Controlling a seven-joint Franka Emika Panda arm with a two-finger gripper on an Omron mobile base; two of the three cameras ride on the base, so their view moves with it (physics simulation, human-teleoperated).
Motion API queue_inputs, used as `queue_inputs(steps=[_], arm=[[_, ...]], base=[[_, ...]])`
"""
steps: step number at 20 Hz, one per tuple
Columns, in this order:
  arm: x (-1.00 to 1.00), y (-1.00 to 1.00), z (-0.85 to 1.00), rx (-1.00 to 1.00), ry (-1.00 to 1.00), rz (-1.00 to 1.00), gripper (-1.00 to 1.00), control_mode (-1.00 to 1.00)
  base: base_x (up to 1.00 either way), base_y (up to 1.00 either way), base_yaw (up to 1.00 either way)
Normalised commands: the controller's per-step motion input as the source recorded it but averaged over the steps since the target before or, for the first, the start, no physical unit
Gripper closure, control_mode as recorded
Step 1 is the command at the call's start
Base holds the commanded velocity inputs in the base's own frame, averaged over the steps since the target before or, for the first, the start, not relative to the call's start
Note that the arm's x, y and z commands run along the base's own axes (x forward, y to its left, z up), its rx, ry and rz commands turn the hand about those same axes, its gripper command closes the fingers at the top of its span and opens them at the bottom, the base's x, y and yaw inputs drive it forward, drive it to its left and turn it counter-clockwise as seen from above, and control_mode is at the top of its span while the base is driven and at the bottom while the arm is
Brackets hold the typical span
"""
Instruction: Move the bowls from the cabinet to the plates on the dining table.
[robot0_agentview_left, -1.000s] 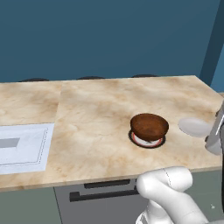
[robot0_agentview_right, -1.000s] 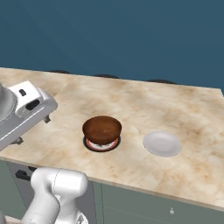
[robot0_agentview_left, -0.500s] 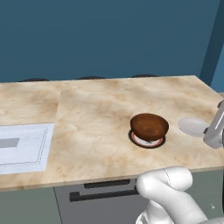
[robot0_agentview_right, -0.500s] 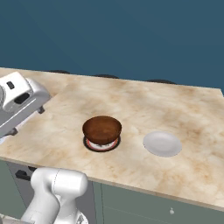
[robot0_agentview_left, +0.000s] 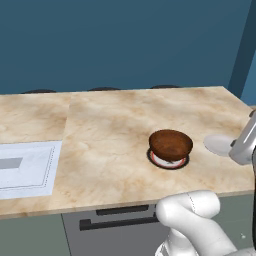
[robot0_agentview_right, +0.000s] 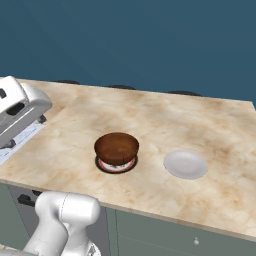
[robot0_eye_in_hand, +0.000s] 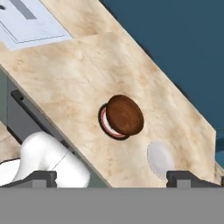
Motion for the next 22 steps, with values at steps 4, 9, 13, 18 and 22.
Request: queue_inputs(steps=[4,9,13,18,22], arm=[[0.06,0.03,0.00,0.00,-0.04,-0.01,-1.00,-1.00],[0.13,0.00,-0.04,0.01,-0.10,0.00,-1.00,-1.00],[0.14,0.00,-0.04,0.01,-0.16,0.00,-1.00,-1.00],[0.25,0.00,-0.08,0.02,-0.10,0.00,-1.00,-1.00],[0.23,0.00,-0.04,0.03,-0.08,0.00,-1.00,-1.00]], base=[[0.00,0.00,0.00],[0.00,0.00,0.00],[0.00,0.00,0.00],[0.00,0.00,0.00],[0.00,0.00,0.00]])
